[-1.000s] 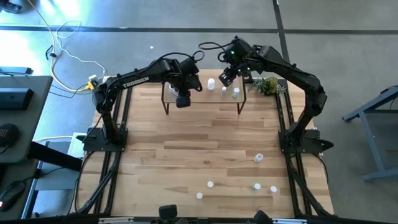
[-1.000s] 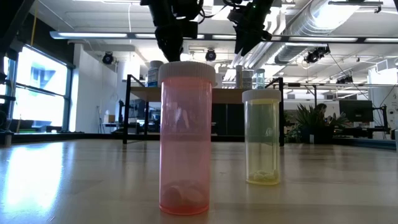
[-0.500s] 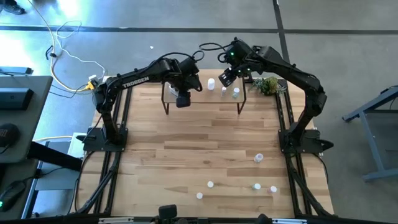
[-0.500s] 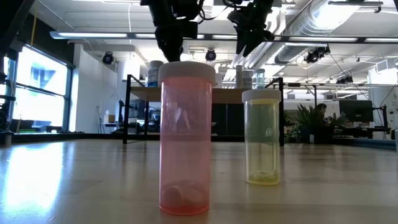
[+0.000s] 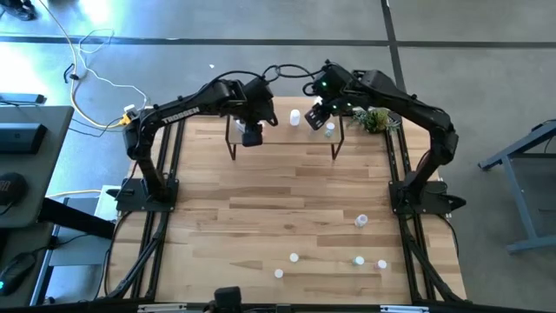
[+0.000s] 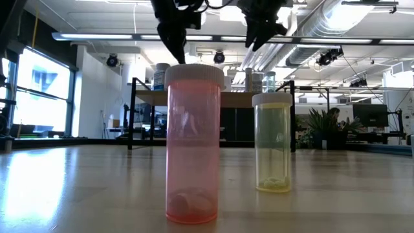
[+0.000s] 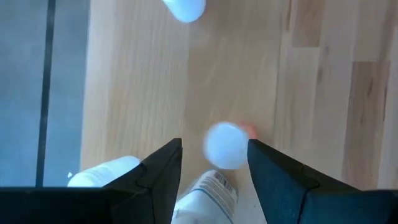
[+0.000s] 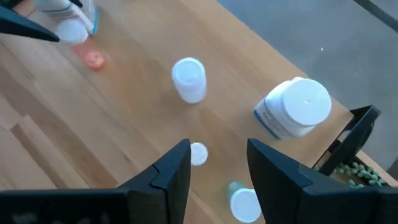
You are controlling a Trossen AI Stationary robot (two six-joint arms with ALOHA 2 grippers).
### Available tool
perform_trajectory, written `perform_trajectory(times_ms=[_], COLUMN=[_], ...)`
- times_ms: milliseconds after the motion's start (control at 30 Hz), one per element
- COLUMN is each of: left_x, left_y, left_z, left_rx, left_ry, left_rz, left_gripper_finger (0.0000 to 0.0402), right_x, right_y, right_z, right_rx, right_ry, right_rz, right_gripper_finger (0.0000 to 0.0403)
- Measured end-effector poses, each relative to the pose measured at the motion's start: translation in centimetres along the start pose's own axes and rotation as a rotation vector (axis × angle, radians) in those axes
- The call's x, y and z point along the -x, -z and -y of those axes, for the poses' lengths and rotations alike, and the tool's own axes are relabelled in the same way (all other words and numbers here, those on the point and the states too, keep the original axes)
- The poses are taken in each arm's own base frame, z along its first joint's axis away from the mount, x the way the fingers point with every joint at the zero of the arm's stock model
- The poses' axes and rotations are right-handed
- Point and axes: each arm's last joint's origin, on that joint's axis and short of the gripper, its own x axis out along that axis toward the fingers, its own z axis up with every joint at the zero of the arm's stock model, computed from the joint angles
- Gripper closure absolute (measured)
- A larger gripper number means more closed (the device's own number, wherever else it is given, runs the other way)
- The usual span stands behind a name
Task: Pick and place medicine bottles onto shelf by color
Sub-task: Put the transparent pill bottle on the shelf
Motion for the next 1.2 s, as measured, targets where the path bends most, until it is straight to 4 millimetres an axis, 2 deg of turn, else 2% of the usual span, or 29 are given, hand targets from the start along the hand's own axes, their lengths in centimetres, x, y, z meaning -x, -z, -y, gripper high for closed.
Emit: perform_trajectory(times_ms=[233,467,667,933,1200], left_x=[0.3,0.6,2.6,5.8,8.6], left_y=[0.0,-0.1,0.4,1.5,2.1], left_z=[0.1,0.4,0.8,1.8,3.5], left_rx=[-0.001,-0.007,0.030,0.097,0.071], left_ry=[0.007,0.011,0.042,0.254,0.310], left_rz=[0.013,0.020,0.071,0.166,0.234], left_gripper_finger=[0.0227,0.0227,0.0227,0.0227,0.0227], right_x=[0.9,1.0,0.8,-0.9,-0.3], right_y=[0.3,0.4,1.4,4.1,6.0], right_z=[-0.6,-0.7,-1.8,-4.6,-7.1], right_rx=[-0.006,-0.012,0.042,0.097,0.089], right_ry=[-0.006,-0.018,-0.026,-0.036,-0.004], right_rz=[0.028,0.018,-0.036,-0.147,-0.173], right_gripper_finger=[0.0253,0.0253,0.0253,0.0253,0.0253])
